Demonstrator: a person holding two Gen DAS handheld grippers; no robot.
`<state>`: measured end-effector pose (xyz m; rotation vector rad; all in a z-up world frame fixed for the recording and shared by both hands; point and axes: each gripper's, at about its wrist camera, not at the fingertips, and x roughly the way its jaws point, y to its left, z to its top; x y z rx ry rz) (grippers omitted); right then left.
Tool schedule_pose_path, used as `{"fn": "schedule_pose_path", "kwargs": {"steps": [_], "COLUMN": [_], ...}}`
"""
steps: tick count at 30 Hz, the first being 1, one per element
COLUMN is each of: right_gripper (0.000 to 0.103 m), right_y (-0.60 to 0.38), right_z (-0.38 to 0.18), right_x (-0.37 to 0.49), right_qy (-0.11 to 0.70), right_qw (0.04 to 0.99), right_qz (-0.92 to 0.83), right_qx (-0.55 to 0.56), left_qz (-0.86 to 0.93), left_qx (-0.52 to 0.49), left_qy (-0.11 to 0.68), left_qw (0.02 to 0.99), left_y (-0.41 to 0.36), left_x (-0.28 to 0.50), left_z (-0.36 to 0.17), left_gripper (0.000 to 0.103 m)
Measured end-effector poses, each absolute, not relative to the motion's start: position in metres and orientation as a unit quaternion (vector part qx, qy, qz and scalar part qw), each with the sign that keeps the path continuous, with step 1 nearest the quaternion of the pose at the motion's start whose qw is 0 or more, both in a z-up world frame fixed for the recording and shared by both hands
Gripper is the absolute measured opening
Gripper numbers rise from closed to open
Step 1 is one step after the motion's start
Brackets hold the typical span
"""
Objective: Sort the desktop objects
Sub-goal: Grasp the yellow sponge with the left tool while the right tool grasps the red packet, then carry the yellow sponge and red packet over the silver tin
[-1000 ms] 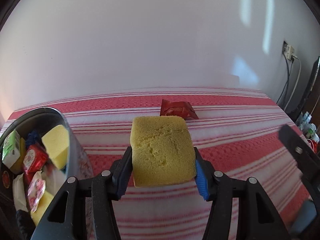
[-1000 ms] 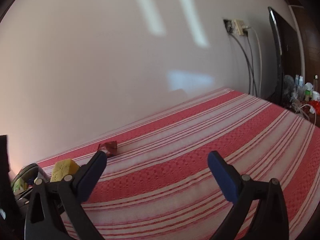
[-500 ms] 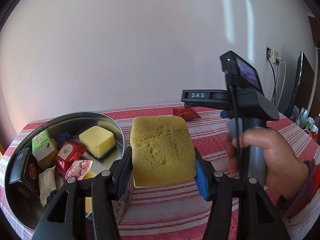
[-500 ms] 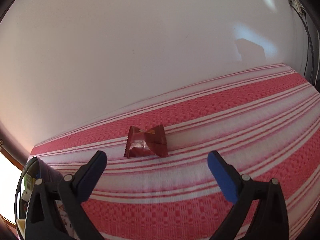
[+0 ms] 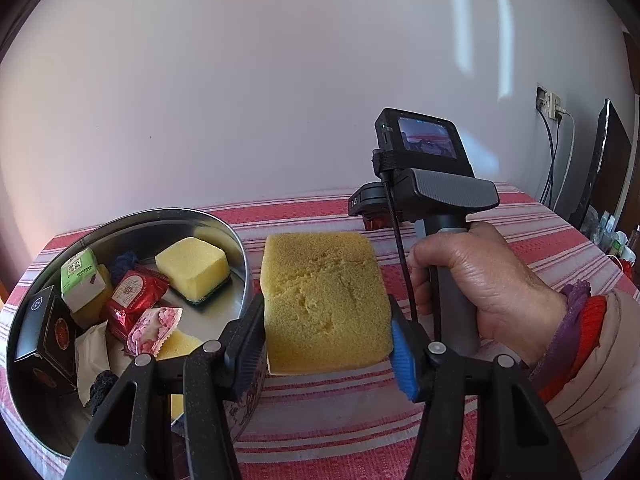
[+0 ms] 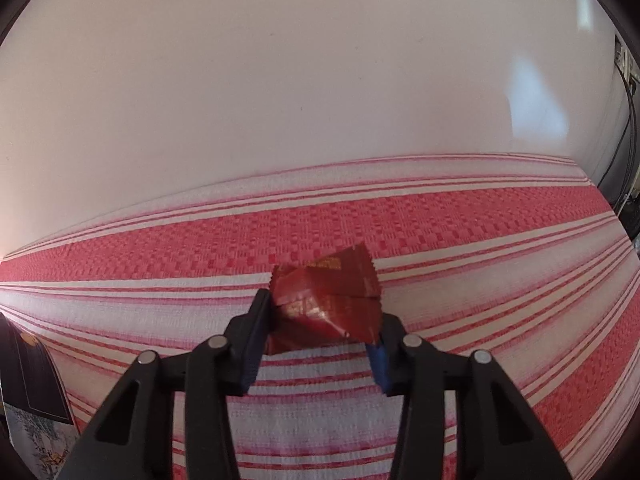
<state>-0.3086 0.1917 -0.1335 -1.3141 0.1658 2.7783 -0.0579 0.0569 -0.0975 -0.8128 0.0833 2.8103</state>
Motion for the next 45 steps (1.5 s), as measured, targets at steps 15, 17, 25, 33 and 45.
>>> {"fn": "schedule_pose_path", "kwargs": {"steps": [15, 17, 25, 33, 45], "right_gripper": [0.042, 0.042, 0.042, 0.042, 0.042], "right_y": [0.233, 0.237, 0.231, 0.202, 0.167], "right_z": [-0.115, -0.109, -0.087, -0.082, -0.070], "right_x": [-0.192, -0.165, -0.070, -0.056, -0.026], "right_qy": [0.110, 0.110, 0.086, 0.087, 0.057], "right_qw": [0.033, 0.036, 0.071, 0.040, 0.030], "right_qz": [0.933, 0.942, 0.974, 0.979, 0.989], "right_qx": [-0.342, -0.315, -0.199, -0.181, -0.133], "left_qz": [0.956, 0.957, 0.962, 0.967, 0.969], "left_qx": [-0.276, -0.271, -0.258, -0.243, -0.239], "left_qy": [0.035, 0.034, 0.023, 0.007, -0.017], "left_qw": [0.096, 0.095, 0.090, 0.080, 0.058], "left_y": [0.059, 0.058, 0.053, 0.043, 0.018], "left_x": [-0.055, -0.053, -0.048, -0.038, -0.019], "left_z": [-0.099, -0.098, -0.095, -0.092, -0.092], "left_gripper": [0.057, 0.057, 0.057, 0.058, 0.058]}}
